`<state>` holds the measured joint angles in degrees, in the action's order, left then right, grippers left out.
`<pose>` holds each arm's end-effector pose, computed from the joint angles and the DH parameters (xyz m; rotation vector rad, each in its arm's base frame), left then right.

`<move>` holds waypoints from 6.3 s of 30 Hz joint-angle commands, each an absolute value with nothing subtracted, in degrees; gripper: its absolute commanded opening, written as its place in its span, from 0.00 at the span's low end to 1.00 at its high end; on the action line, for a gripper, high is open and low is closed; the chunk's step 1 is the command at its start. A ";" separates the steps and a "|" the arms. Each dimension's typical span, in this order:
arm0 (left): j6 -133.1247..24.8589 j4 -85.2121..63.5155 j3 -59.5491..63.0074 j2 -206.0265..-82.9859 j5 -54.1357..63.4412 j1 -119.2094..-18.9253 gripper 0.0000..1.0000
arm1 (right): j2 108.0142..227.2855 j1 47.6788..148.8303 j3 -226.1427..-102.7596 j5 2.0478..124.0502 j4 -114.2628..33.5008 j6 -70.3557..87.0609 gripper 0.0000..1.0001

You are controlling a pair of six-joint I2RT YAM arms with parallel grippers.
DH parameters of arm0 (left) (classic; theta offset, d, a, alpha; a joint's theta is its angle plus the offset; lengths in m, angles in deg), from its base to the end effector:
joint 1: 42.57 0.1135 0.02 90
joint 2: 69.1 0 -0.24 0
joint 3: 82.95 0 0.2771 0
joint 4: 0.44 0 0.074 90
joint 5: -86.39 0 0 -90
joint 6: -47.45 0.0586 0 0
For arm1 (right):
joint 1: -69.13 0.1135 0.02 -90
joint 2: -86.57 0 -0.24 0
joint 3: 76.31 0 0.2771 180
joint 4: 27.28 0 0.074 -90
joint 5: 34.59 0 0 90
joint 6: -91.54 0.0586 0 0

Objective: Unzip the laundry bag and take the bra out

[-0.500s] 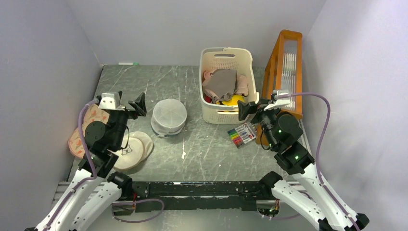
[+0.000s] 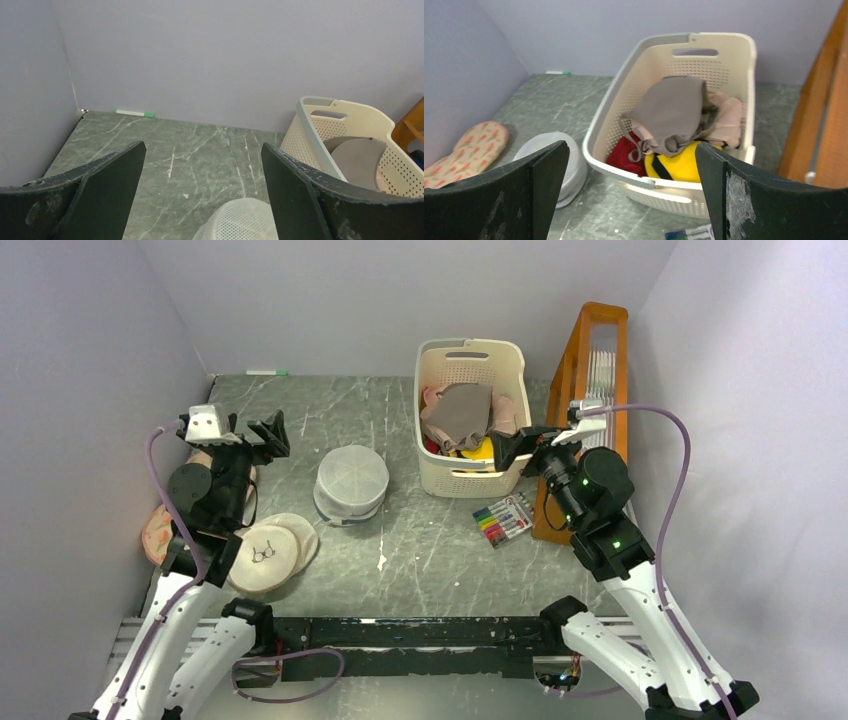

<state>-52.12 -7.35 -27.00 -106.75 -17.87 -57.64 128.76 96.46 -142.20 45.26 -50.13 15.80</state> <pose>0.2174 -0.0436 0.3729 -0.1428 1.3733 -0.1889 0.2069 0.0953 0.3880 -0.0380 1.5721 0.4343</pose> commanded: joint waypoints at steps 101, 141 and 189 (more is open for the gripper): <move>-54.36 -9.80 -19.36 -108.98 -21.65 -52.32 0.98 | 172.61 118.13 -130.03 56.04 -31.32 60.35 0.00; -61.27 -11.52 -18.33 -122.89 -7.28 -53.39 0.98 | 135.53 114.49 -126.94 32.57 -54.53 29.72 0.57; -64.80 -48.00 14.26 -171.08 -41.98 -113.40 0.76 | 110.00 114.62 -124.41 20.11 -54.10 23.02 0.58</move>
<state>-65.97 -46.93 10.66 -169.35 -36.19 -113.40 111.63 114.60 -125.72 21.56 -54.68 22.40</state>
